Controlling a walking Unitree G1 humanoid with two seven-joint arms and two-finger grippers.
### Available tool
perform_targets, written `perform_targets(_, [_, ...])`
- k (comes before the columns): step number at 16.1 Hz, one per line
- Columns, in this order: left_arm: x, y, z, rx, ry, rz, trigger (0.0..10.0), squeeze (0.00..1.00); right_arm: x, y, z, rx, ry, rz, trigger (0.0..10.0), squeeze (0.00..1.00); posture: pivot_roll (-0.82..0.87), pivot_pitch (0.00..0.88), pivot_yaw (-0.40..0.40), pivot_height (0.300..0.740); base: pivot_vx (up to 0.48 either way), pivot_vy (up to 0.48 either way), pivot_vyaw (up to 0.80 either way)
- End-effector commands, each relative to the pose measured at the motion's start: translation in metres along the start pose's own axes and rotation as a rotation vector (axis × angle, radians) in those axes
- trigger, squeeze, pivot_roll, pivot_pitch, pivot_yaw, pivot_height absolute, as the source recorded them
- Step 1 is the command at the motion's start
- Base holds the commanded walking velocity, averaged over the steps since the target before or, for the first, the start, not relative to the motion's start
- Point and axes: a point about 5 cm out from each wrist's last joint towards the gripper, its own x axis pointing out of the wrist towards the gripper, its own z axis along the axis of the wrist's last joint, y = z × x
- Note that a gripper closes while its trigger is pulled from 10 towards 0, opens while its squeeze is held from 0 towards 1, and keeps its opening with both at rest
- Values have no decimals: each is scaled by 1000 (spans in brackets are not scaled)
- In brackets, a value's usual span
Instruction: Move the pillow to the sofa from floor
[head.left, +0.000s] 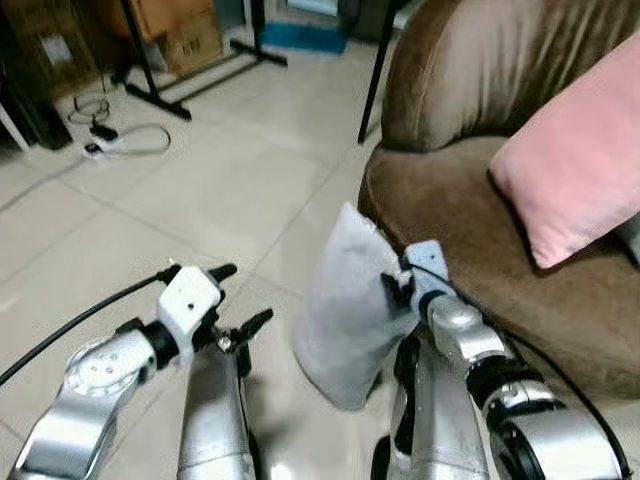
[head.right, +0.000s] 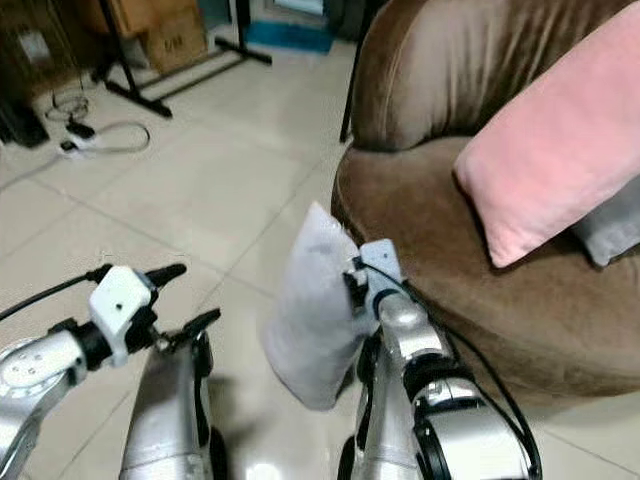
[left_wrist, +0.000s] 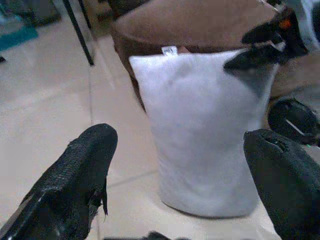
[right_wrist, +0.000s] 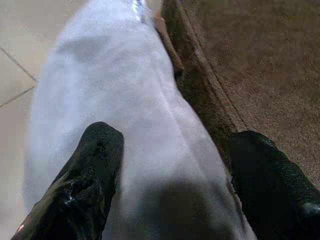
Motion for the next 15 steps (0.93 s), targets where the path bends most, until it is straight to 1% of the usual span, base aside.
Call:
perform_targets(1, [-4,-3,4,5,-3,-22,10000,0,0,-4,0,-11,4,-19,10000,0,105,166,-42,446,0,0,0])
perform_targets(2, [-7,-5,4,1,2,-30,10000,0,0,-3,-5,-50,35,-25,10000,0,107,178,-46,446,0,0,0])
perform_targets(4, [-10,-9,4,-7,11,-60,10000,0,-1,-4,-19,-160,127,-57,10000,0,103,196,-47,446,0,0,0])
perform_targets(6, [-11,-10,5,-8,13,-71,10000,0,-1,-4,-22,-172,147,-60,10000,0,103,197,-48,446,0,0,0])
perform_targets(7, [-10,-11,6,-9,11,-94,10000,0,-2,-3,-25,-170,167,-59,4784,0,99,194,-50,446,0,0,0])
perform_targets(8, [-9,-12,7,-11,7,-108,10000,0,-1,-2,-25,-162,163,-54,2706,0,99,191,-52,446,0,0,0])
perform_targets(9, [-9,-13,8,-13,6,-113,10000,0,-1,-2,-24,-157,158,-51,1725,0,99,190,-53,446,0,0,0])
perform_targets(10, [-8,-15,9,-21,5,-132,10000,0,-1,-1,-22,-149,149,-43,0,0,96,187,-53,446,0,0,0])
perform_targets(12, [-9,-19,9,-30,7,-169,10000,0,0,1,-22,-148,146,-38,0,0,94,185,-53,446,0,0,0])
perform_targets(13, [-10,-24,8,-33,15,-203,10000,0,-1,2,-22,-143,145,-32,0,0,95,183,-53,446,0,0,0])
perform_targets(15, [-9,-26,8,-33,17,-206,10000,0,-1,4,-24,-142,144,-18,0,0,95,180,-54,446,0,0,0])
